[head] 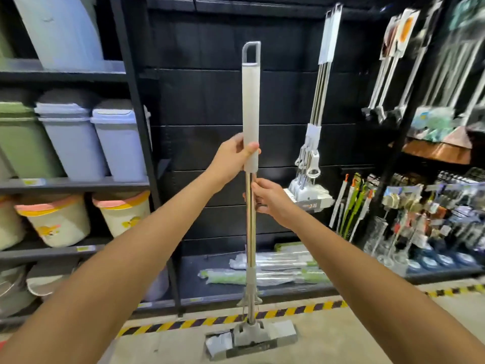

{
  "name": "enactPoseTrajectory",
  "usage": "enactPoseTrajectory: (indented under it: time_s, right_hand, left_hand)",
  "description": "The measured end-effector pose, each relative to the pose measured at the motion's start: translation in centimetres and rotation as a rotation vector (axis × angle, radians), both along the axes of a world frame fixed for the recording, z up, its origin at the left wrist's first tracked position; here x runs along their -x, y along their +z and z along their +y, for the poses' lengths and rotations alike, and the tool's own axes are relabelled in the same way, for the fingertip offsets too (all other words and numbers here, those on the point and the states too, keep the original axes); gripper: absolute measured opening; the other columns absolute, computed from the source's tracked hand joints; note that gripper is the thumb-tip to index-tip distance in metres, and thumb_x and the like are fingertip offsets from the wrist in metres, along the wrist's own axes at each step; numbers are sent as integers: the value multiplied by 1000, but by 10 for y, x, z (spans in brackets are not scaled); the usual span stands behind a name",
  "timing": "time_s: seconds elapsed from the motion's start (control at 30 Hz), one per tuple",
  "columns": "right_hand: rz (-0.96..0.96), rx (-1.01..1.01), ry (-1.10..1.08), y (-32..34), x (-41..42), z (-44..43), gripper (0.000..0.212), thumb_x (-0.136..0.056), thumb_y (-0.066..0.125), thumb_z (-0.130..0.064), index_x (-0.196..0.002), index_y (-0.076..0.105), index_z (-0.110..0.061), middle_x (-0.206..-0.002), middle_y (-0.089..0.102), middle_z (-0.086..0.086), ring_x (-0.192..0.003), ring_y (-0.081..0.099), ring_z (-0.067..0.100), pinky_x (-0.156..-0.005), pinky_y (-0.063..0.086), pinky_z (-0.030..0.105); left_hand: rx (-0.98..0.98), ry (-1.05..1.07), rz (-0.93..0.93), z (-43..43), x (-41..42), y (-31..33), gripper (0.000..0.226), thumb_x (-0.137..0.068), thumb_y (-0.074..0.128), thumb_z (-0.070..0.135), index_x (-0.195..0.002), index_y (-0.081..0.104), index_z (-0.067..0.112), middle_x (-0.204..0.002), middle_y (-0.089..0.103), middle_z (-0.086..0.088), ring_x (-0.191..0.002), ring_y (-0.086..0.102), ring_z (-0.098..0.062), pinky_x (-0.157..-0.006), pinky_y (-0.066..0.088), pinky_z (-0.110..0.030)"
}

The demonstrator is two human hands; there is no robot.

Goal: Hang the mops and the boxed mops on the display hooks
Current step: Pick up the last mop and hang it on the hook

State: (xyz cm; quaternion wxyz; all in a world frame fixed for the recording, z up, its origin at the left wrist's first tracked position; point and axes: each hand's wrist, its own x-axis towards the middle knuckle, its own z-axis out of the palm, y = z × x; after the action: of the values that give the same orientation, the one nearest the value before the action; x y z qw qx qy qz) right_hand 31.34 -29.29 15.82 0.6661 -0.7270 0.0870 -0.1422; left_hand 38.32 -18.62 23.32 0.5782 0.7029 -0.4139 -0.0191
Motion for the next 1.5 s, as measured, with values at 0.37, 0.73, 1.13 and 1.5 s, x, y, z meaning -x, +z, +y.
enactPoseTrajectory:
  time_s: [0.37, 0.73, 1.13, 1.5]
  right_hand:
    - [-3, 163, -162, 18, 48, -191, 23, -102, 41, -26, -112, 60, -15, -94, 66, 2, -89, 64, 15, -80, 53, 31]
    - [23, 135, -200, 45, 47, -342, 31, -102, 42, -29, -121, 60, -12, -116, 64, 14, -102, 63, 22, -74, 51, 30]
    - [-93, 109, -247, 79, 8, -483, 29, -101, 46, -26, -120, 62, -12, -96, 67, 2, -86, 67, 14, -76, 56, 32]
    - [-186, 123, -112, 138, -88, -594, 16, -101, 46, -28, -102, 61, -21, -94, 66, 1, -85, 66, 14, -76, 55, 33]
  left_hand:
    - [80, -36, -25, -213, 22, 8, 42, -97, 51, 35, -133, 45, 15, -127, 58, -7, -112, 59, -20, -91, 54, -34]
    - [108, -10, 57, -367, 31, 39, 40, -97, 50, 32, -132, 46, 13, -120, 56, 0, -85, 58, -4, -69, 48, -14]
    - [72, -33, 75, -504, 4, 50, 42, -99, 50, 22, -139, 41, 15, -133, 52, -5, -120, 54, -20, -94, 49, -34]
    - [201, 150, 34, -609, -71, 104, 44, -98, 52, 21, -140, 41, 19, -131, 52, -4, -111, 56, -17, -92, 52, -36]
